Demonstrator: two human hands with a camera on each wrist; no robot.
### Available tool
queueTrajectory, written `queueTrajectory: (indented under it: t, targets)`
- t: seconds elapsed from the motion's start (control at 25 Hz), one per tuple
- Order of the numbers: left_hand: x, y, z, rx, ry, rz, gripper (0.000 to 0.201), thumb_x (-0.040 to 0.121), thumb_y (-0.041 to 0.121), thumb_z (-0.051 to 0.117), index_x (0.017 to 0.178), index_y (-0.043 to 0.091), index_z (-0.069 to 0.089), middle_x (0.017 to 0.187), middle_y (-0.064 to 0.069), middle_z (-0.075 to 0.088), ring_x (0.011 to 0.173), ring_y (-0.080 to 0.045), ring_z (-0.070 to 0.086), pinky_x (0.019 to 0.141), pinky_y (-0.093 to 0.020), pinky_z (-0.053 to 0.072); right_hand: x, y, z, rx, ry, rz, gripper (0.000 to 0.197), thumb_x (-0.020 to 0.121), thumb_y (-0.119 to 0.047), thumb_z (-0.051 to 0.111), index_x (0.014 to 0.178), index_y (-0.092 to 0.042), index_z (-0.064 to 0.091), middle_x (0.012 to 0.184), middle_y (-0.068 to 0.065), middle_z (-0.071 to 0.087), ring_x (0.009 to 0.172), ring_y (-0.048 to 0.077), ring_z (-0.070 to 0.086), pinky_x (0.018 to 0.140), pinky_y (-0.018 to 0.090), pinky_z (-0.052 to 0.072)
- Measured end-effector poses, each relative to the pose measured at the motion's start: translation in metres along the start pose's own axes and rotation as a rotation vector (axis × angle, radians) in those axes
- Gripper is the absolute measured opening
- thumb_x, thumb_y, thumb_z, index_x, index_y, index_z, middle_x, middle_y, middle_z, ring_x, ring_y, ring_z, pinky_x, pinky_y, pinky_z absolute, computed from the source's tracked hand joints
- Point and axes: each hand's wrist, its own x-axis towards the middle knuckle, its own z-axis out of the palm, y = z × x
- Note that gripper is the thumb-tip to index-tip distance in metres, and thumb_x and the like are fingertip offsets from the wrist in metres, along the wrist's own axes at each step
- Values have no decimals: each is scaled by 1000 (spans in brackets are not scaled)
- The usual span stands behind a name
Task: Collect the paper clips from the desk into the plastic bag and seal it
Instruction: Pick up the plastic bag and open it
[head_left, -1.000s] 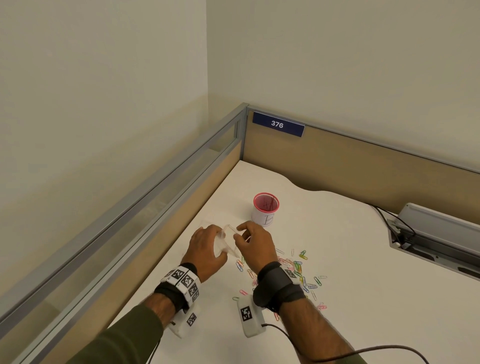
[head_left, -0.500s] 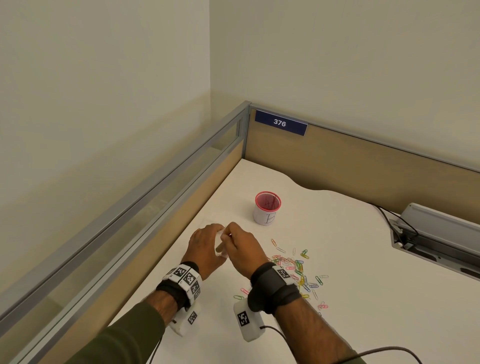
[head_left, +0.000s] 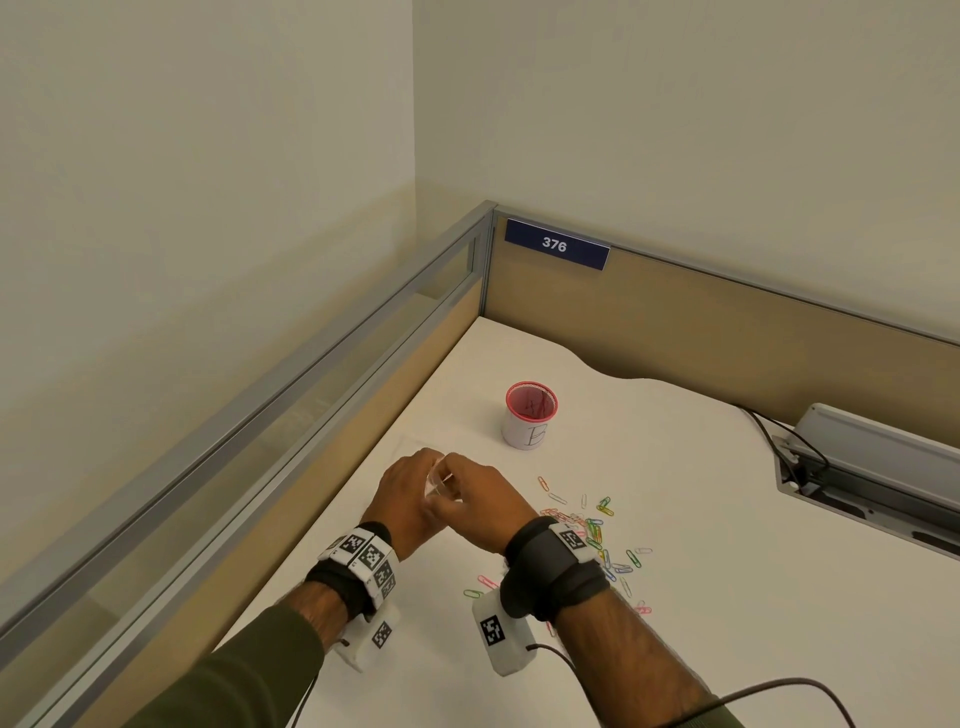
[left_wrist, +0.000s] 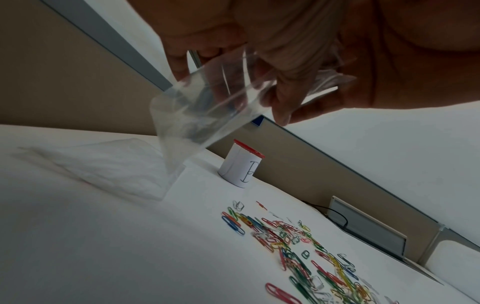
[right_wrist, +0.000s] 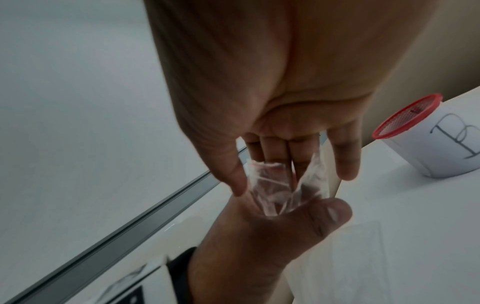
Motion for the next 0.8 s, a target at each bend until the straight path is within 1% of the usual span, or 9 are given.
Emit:
queueTrajectory:
  t: [0.08,0.2,0.28,0.36,0.4,0.44,0.56,0.68,0.8]
  targets:
    - [0,-1,-1,-23,-17,-8,39,78,34,77,111,25,57,98,14,61,87,-4,61,86,-29,58,0,0,0,-57,18,-2,22,93,-30,53,110,-16,60,113,5,66,99,22,61,90,35,51]
    - [-4,4,-1,-125,-2,-11,55,76,24,79,124,20,53,108,15,55,97,-7,60,91,-32,56,0,-1,0,-6,19,-26,18,94,-27,49,110,-19,55,116,4,65,101,23,60,91,38,51]
    - [-8,7,-4,-191,-28,-23,54,75,18,81,121,20,52,106,13,57,96,-14,62,88,-33,55,0,-2,1,22,-15,-22,24,93,-26,50,117,-24,48,123,1,62,106,24,60,91,36,50]
    - [-5,-1,-1,-209,-31,-21,54,73,23,83,115,29,50,103,15,61,96,-12,66,83,-27,56,1,-1,2,24,-40,5,31,94,-24,49,125,-25,44,128,1,60,109,25,60,93,36,49]
    - [-4,-7,1,-218,-35,-37,54,73,24,83,114,31,50,103,16,61,95,-7,66,82,-24,56,2,0,2,10,-36,8,30,94,-23,48,125,-23,46,125,2,62,107,25,60,92,36,50]
    - [-3,-10,3,-217,-42,-55,52,73,26,82,113,33,50,101,16,62,93,-5,65,81,-26,58,2,-1,1,-19,-30,4,26,95,-23,47,121,-20,50,120,4,63,102,25,60,90,36,50]
    - [0,-5,3,-239,-41,23,56,69,28,86,112,31,50,98,15,61,85,-10,65,80,-40,60,0,-4,0,-109,-26,-48,22,97,-24,45,107,-12,60,107,7,64,91,24,60,84,35,51]
    - [2,-1,3,-202,-23,-20,58,75,8,79,124,22,52,104,13,57,90,-8,58,86,-31,53,0,-6,0,-124,-33,-71,23,96,-22,45,102,-9,63,103,8,64,89,25,62,80,34,50]
    - [0,-9,5,-236,-7,16,67,69,27,88,120,39,46,112,22,57,101,-5,64,89,-32,57,0,-6,0,-114,-43,-69,21,94,-21,48,105,-12,63,108,6,64,93,22,61,85,34,52]
